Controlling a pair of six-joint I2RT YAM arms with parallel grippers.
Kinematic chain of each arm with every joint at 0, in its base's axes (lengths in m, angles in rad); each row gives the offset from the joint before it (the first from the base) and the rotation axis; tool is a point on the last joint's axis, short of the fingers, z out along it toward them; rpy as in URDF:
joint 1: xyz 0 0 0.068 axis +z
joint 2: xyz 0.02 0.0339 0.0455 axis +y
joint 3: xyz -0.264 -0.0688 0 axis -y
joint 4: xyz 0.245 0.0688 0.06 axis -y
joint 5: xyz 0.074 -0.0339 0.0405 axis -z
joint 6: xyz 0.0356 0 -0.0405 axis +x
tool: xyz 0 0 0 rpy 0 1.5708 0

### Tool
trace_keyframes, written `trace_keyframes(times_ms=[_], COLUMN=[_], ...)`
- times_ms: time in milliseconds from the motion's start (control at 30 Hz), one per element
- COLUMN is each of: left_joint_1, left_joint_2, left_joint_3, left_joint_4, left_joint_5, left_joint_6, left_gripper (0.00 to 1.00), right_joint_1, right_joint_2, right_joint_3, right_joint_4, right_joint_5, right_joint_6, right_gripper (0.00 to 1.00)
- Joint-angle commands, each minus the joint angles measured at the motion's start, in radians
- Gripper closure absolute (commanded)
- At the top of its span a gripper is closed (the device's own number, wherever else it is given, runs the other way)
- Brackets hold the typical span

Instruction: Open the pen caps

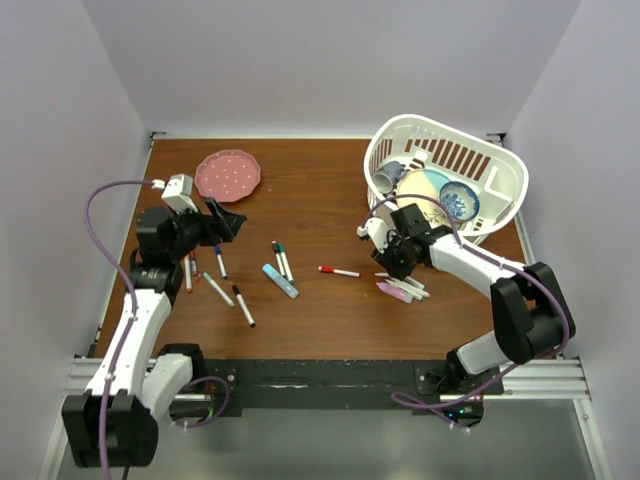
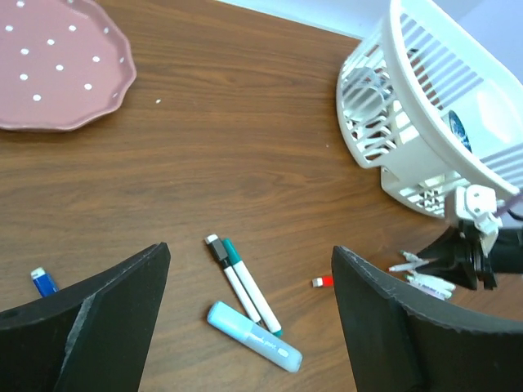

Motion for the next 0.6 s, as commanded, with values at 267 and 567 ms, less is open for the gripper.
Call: trace_keyframes(times_ms=[267,567], left_joint_1=[-0.092,-0.091], left_joint_2=[-0.051,-0.105], left_joint_3=[-0.013,-0.016], left_joint_4=[-0.059,-0.074], left_joint_5=[-0.098,-0.149], left_joint_6=[0.083,0.08], left_gripper=[0.14,0.05], right_joint_1=[0.056,0.222], right_joint_2=[-0.069,0.252], right_joint_3=[0.172,0.416], right_joint_4=[-0.247,-0.188], right_joint_5=[-0.393,-0.229], right_joint_6=[-0.352,-0.293], right_gripper=[0.33,0.21])
